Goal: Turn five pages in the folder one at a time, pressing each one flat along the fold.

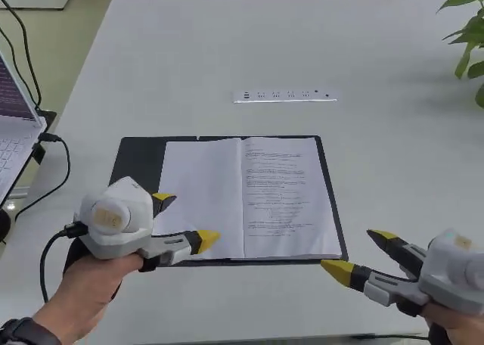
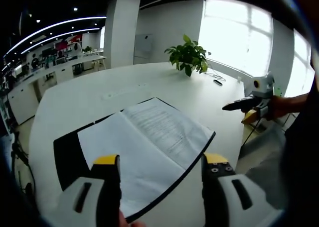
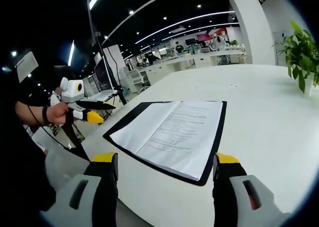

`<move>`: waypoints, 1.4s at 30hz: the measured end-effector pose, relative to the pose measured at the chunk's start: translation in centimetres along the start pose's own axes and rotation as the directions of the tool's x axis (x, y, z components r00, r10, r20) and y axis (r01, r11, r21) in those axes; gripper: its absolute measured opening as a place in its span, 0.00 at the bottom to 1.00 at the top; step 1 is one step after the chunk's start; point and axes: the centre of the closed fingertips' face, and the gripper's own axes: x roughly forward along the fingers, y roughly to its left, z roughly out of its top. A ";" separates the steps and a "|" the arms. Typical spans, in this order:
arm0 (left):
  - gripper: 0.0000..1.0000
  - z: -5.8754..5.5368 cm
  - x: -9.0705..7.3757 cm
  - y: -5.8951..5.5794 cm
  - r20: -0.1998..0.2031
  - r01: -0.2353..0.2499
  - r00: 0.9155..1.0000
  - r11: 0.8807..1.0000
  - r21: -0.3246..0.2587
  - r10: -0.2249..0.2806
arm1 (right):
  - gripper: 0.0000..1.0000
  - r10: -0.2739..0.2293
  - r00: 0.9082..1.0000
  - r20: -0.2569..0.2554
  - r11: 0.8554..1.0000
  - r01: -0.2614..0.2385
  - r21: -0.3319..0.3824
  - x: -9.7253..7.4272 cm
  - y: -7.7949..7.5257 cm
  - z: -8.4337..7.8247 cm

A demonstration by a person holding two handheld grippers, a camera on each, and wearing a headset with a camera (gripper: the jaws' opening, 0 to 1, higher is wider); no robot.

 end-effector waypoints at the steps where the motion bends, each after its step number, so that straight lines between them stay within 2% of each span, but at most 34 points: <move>1: 0.65 0.0 0.7 -0.1 -0.004 0.014 1.000 1.000 0.013 -0.014 | 0.78 -0.002 1.000 0.008 1.000 0.002 0.005 -0.1 0.0 0.1; 7: 0.66 1.2 3.8 -1.8 -0.022 0.067 0.998 0.996 0.060 -0.066 | 0.77 -0.004 1.000 0.012 1.000 0.004 0.012 -0.5 -0.1 0.2; 10: 0.66 1.6 5.2 -2.1 -0.026 0.078 0.997 0.995 0.068 -0.077 | 0.78 -0.002 1.000 0.009 1.000 0.002 0.019 -0.6 -0.2 0.1; 16: 0.65 2.8 7.9 -3.6 -0.024 0.110 0.994 0.990 0.090 -0.108 | 0.78 -0.010 1.000 0.011 1.000 0.010 0.017 -1.0 -0.4 0.3; 18: 0.65 2.9 8.8 -4.2 -0.032 0.123 0.992 0.988 0.093 -0.121 | 0.78 -0.011 1.000 0.015 1.000 0.011 0.023 -1.1 -0.4 0.3; 20: 0.65 3.0 9.6 -4.5 -0.037 0.129 0.991 0.987 0.099 -0.126 | 0.78 -0.014 1.000 0.016 1.000 0.014 0.024 -1.1 -0.5 0.3; 26: 0.66 3.0 12.6 -6.4 -0.069 0.165 0.985 0.979 0.123 -0.158 | 0.78 -0.019 1.000 0.017 0.999 0.019 0.032 -1.3 -0.6 0.3; 34: 0.66 3.0 15.5 -8.0 -0.094 0.193 0.979 0.971 0.139 -0.181 | 0.78 -0.024 0.999 0.021 0.999 0.023 0.040 -1.5 -1.0 0.6; 42: 0.68 1.4 18.2 -9.3 -0.152 0.204 0.972 0.964 0.173 -0.178 | 0.78 -0.024 0.999 0.025 0.999 0.023 0.042 -1.6 -1.5 0.6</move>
